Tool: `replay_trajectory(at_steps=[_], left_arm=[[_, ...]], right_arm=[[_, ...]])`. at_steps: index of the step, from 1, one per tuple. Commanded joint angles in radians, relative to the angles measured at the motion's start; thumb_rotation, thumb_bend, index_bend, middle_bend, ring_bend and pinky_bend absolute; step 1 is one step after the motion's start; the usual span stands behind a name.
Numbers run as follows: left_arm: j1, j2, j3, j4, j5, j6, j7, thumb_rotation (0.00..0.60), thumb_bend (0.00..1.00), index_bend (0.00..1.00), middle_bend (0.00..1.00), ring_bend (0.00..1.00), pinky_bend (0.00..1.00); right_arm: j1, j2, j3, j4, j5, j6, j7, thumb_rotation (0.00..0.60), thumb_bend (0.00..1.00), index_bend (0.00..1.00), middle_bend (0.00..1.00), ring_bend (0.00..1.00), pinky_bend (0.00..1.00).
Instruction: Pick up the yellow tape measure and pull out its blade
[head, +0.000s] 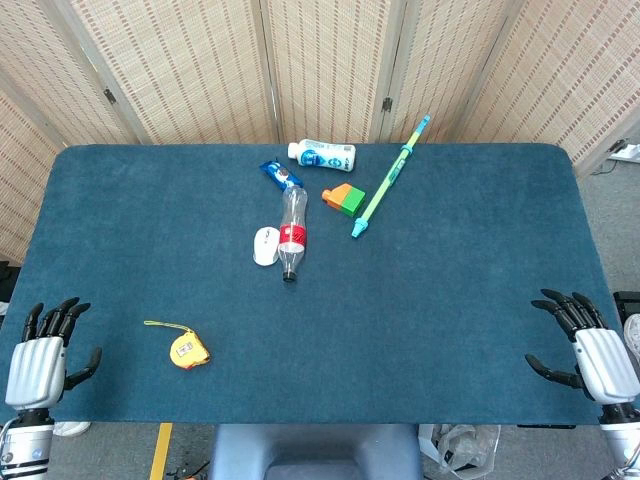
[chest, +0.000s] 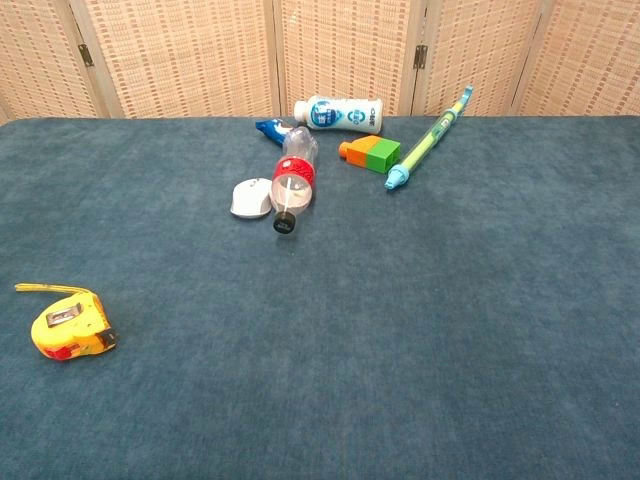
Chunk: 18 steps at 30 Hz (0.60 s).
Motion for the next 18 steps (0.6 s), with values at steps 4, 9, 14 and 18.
replay_trajectory(at_steps=[4, 9, 14, 18], left_arm=[[-0.002, 0.001, 0.002, 0.003, 0.004, -0.003, 0.002, 0.6, 0.38, 0.22, 0.18, 0.19, 0.05], [-0.008, 0.002, 0.003, 0.009, 0.013, -0.007, -0.003, 0.6, 0.38, 0.22, 0.18, 0.19, 0.05], [-0.032, 0.004, 0.004, 0.022, 0.035, -0.038, -0.016, 0.6, 0.38, 0.22, 0.18, 0.19, 0.05], [-0.073, 0.01, 0.008, 0.037, 0.063, -0.093, -0.021, 0.6, 0.38, 0.22, 0.18, 0.18, 0.04]], right_arm=[[-0.001, 0.002, -0.001, 0.0, 0.001, 0.001, 0.001, 0.6, 0.25, 0.21, 0.17, 0.14, 0.07], [-0.004, 0.005, -0.001, 0.001, -0.002, 0.008, 0.005, 0.6, 0.25, 0.21, 0.17, 0.14, 0.07], [-0.004, 0.007, 0.001, 0.004, -0.003, 0.013, 0.012, 0.6, 0.24, 0.21, 0.17, 0.14, 0.07], [-0.001, 0.011, 0.002, 0.002, -0.007, 0.013, 0.011, 0.6, 0.25, 0.21, 0.17, 0.14, 0.07]])
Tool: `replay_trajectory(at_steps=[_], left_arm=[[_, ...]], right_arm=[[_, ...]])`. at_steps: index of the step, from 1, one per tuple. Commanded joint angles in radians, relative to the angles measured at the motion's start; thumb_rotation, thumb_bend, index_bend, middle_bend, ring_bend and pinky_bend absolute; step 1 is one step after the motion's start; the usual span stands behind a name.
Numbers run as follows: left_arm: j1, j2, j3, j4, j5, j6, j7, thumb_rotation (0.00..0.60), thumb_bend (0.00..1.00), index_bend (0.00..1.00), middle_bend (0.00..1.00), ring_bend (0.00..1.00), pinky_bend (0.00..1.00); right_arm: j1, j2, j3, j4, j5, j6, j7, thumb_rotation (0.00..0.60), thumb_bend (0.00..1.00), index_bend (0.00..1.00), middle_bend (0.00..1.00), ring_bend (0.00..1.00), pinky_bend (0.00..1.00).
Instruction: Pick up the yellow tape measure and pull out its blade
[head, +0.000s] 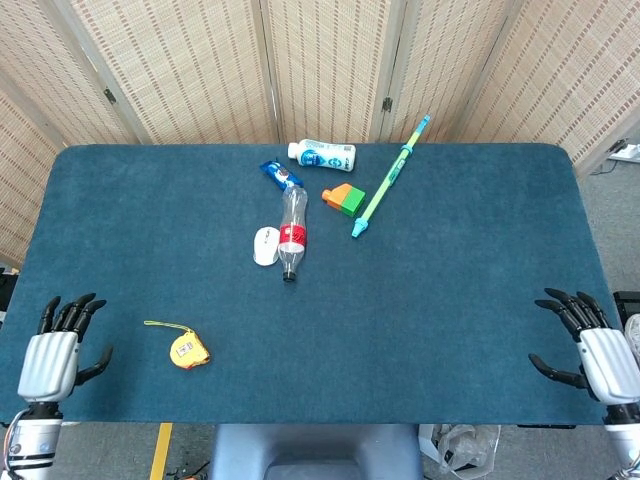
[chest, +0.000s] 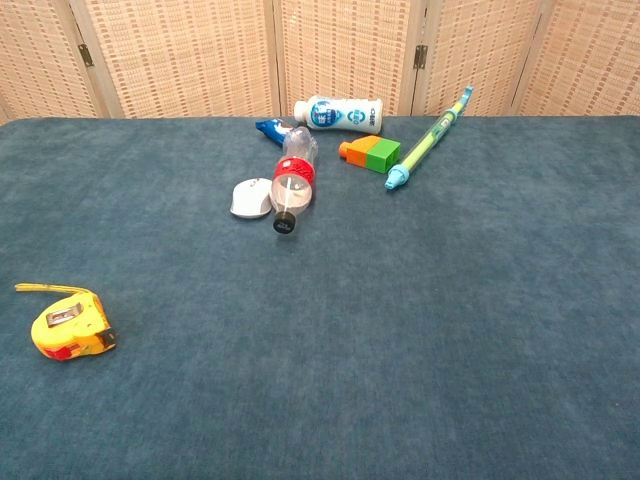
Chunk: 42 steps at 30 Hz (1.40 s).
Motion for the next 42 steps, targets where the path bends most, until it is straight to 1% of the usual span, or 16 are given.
replay_trajectory(at_steps=[1, 7, 8, 13, 20, 24, 28, 31, 36, 42], left_arm=[[-0.039, 0.002, 0.002, 0.017, 0.026, -0.048, -0.005, 0.6, 0.38, 0.22, 0.18, 0.17, 0.04], [-0.101, -0.008, 0.002, 0.046, 0.047, -0.127, -0.005, 0.6, 0.37, 0.19, 0.18, 0.15, 0.03], [-0.12, -0.011, 0.004, 0.055, 0.046, -0.158, -0.002, 0.6, 0.37, 0.18, 0.17, 0.14, 0.03], [-0.169, -0.022, 0.007, 0.089, 0.028, -0.239, 0.025, 0.6, 0.36, 0.12, 0.14, 0.1, 0.02], [-0.215, -0.059, 0.021, 0.165, 0.0, -0.319, 0.044, 0.6, 0.34, 0.08, 0.1, 0.07, 0.01], [-0.228, -0.075, 0.038, 0.192, 0.0, -0.345, 0.054, 0.6, 0.32, 0.05, 0.07, 0.05, 0.01], [-0.234, -0.067, 0.053, 0.191, -0.003, -0.359, 0.074, 0.6, 0.31, 0.01, 0.03, 0.02, 0.0], [-0.235, -0.057, 0.063, 0.186, -0.017, -0.37, 0.101, 0.6, 0.31, 0.0, 0.0, 0.0, 0.0], [-0.234, -0.055, 0.079, 0.182, -0.031, -0.38, 0.121, 0.6, 0.31, 0.0, 0.0, 0.0, 0.0], [-0.243, -0.097, 0.092, 0.222, -0.026, -0.38, 0.187, 0.6, 0.31, 0.0, 0.0, 0.0, 0.0]], right_arm=[[0.001, 0.002, 0.001, -0.002, -0.002, 0.001, -0.001, 0.6, 0.25, 0.21, 0.17, 0.14, 0.07], [0.002, 0.009, 0.002, -0.007, 0.0, 0.001, -0.003, 0.6, 0.25, 0.21, 0.17, 0.14, 0.07], [0.001, 0.01, 0.002, -0.008, 0.001, 0.001, -0.004, 0.6, 0.25, 0.21, 0.17, 0.14, 0.07], [0.003, 0.012, 0.002, -0.013, 0.004, -0.003, -0.008, 0.6, 0.25, 0.21, 0.17, 0.14, 0.07], [0.008, 0.013, 0.005, -0.022, 0.006, -0.009, -0.017, 0.6, 0.25, 0.21, 0.17, 0.14, 0.07], [0.011, 0.014, 0.006, -0.027, 0.006, -0.013, -0.023, 0.6, 0.25, 0.21, 0.17, 0.14, 0.07], [0.012, 0.016, 0.007, -0.032, 0.005, -0.012, -0.026, 0.6, 0.24, 0.21, 0.17, 0.14, 0.07], [0.012, 0.015, 0.006, -0.033, 0.005, -0.012, -0.027, 0.6, 0.25, 0.21, 0.17, 0.14, 0.07], [0.014, 0.011, 0.004, -0.031, 0.005, -0.016, -0.027, 0.6, 0.25, 0.21, 0.17, 0.14, 0.07], [0.015, 0.013, 0.004, -0.034, 0.008, -0.019, -0.029, 0.6, 0.25, 0.21, 0.17, 0.14, 0.07]])
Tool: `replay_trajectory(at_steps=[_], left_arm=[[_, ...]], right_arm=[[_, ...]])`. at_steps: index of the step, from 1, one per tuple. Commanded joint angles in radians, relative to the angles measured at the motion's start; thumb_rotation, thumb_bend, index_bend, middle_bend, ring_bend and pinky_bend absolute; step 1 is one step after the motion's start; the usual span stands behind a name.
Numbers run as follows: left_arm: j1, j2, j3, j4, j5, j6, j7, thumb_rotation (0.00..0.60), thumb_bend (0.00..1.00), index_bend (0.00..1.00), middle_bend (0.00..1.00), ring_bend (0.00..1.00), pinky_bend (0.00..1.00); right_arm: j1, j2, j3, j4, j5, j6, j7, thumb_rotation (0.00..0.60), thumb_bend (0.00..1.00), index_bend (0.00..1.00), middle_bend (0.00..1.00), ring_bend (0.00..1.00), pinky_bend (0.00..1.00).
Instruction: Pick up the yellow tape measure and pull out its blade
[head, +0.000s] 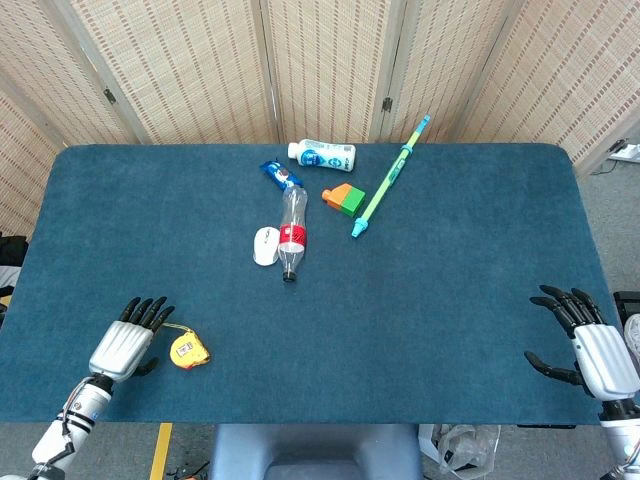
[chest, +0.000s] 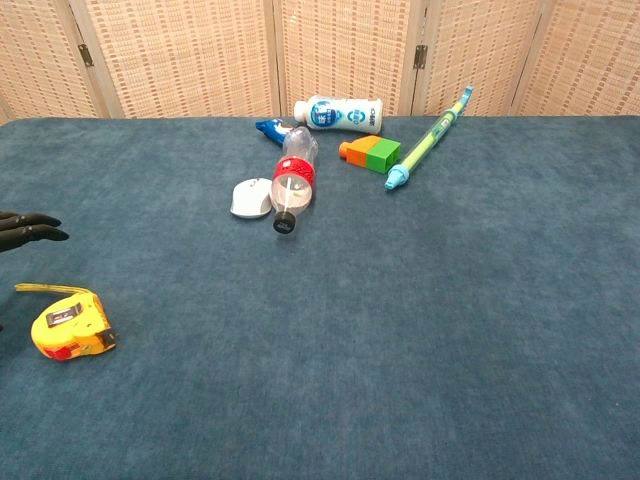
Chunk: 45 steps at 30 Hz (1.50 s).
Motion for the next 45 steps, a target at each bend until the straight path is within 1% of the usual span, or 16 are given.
replay_trajectory(at_steps=[1, 8, 14, 19, 25, 29, 33, 36, 39, 45], left_arm=[[-0.008, -0.026, 0.006, 0.024, 0.002, -0.004, 0.031, 0.6, 0.31, 0.0, 0.0, 0.0, 0.0], [-0.033, -0.065, 0.009, 0.046, -0.004, -0.034, 0.042, 0.6, 0.31, 0.0, 0.0, 0.0, 0.0], [-0.052, -0.078, -0.009, -0.005, -0.028, -0.058, -0.019, 0.6, 0.3, 0.0, 0.0, 0.0, 0.0], [-0.077, -0.105, -0.031, -0.029, -0.041, -0.062, 0.004, 0.6, 0.3, 0.0, 0.0, 0.0, 0.0], [-0.112, -0.136, -0.057, -0.046, -0.074, -0.075, 0.071, 0.6, 0.3, 0.0, 0.0, 0.0, 0.0], [-0.116, -0.121, -0.056, -0.073, -0.113, -0.079, 0.11, 0.6, 0.3, 0.0, 0.0, 0.0, 0.0], [-0.103, -0.096, -0.052, -0.114, -0.162, -0.07, 0.118, 0.6, 0.3, 0.0, 0.0, 0.0, 0.0], [-0.098, -0.086, -0.05, -0.136, -0.198, -0.066, 0.129, 0.6, 0.3, 0.02, 0.0, 0.01, 0.0], [-0.101, -0.081, -0.049, -0.161, -0.234, -0.076, 0.13, 0.6, 0.3, 0.05, 0.0, 0.02, 0.0], [-0.121, -0.09, -0.058, -0.185, -0.288, -0.087, 0.144, 0.6, 0.3, 0.06, 0.0, 0.03, 0.01]], right_arm=[[0.0, 0.001, 0.0, -0.002, 0.001, 0.0, -0.002, 0.6, 0.25, 0.21, 0.17, 0.14, 0.07], [0.0, 0.003, -0.003, -0.008, 0.003, -0.005, 0.001, 0.6, 0.25, 0.21, 0.17, 0.14, 0.07], [-0.003, 0.006, -0.001, -0.008, 0.009, -0.001, 0.001, 0.6, 0.25, 0.21, 0.17, 0.14, 0.07], [-0.001, 0.004, 0.0, -0.002, 0.011, -0.006, 0.007, 0.6, 0.25, 0.21, 0.17, 0.14, 0.07], [0.001, 0.006, 0.003, 0.005, 0.015, -0.007, 0.014, 0.6, 0.25, 0.21, 0.17, 0.14, 0.07], [-0.001, 0.007, 0.003, 0.008, 0.015, -0.004, 0.02, 0.6, 0.25, 0.21, 0.17, 0.14, 0.07], [-0.001, 0.004, 0.002, 0.016, 0.015, -0.007, 0.026, 0.6, 0.25, 0.21, 0.17, 0.14, 0.07], [0.001, 0.0, 0.002, 0.022, 0.014, -0.009, 0.031, 0.6, 0.24, 0.21, 0.17, 0.14, 0.07], [0.002, -0.001, 0.002, 0.025, 0.012, -0.009, 0.034, 0.6, 0.25, 0.21, 0.17, 0.14, 0.07], [0.001, -0.002, 0.002, 0.03, 0.014, -0.008, 0.038, 0.6, 0.25, 0.21, 0.17, 0.14, 0.07]])
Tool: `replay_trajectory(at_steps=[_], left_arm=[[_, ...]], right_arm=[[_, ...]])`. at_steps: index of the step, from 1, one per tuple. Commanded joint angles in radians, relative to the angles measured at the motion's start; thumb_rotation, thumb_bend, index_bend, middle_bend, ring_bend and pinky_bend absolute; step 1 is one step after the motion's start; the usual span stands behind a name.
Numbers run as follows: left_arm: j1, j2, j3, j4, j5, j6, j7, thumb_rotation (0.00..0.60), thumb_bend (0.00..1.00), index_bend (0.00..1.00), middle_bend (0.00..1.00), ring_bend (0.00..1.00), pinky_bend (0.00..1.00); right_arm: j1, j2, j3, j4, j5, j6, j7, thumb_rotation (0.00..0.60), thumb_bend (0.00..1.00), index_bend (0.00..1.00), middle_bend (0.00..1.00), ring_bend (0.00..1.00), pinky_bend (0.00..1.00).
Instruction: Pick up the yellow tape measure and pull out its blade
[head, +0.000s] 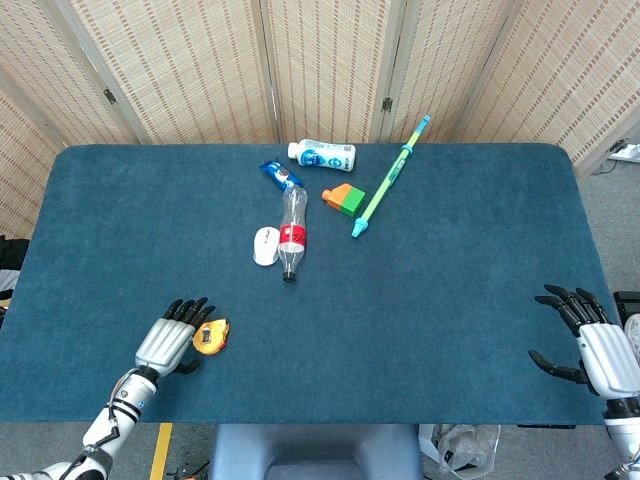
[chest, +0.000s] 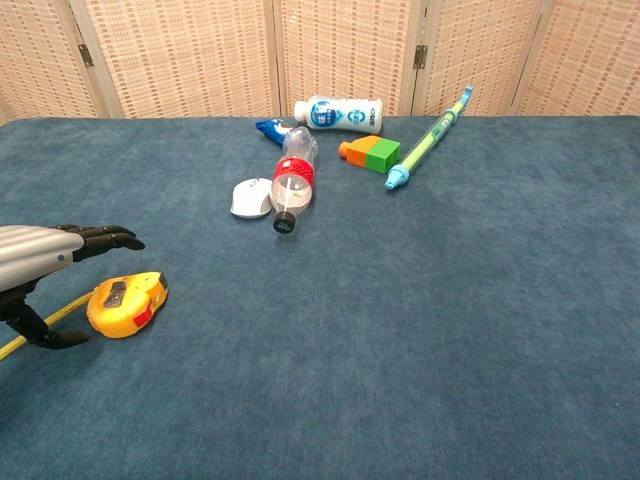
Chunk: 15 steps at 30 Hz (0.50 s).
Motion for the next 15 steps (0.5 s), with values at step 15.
replay_trajectory(at_steps=[15], left_arm=[[-0.086, -0.067, -0.044, 0.088, -0.119, -0.014, 0.056, 0.6, 0.3, 0.05, 0.0, 0.03, 0.01]], right_arm=[[-0.003, 0.001, 0.0, 0.001, 0.004, 0.003, 0.001, 0.6, 0.25, 0.21, 0.17, 0.14, 0.07]])
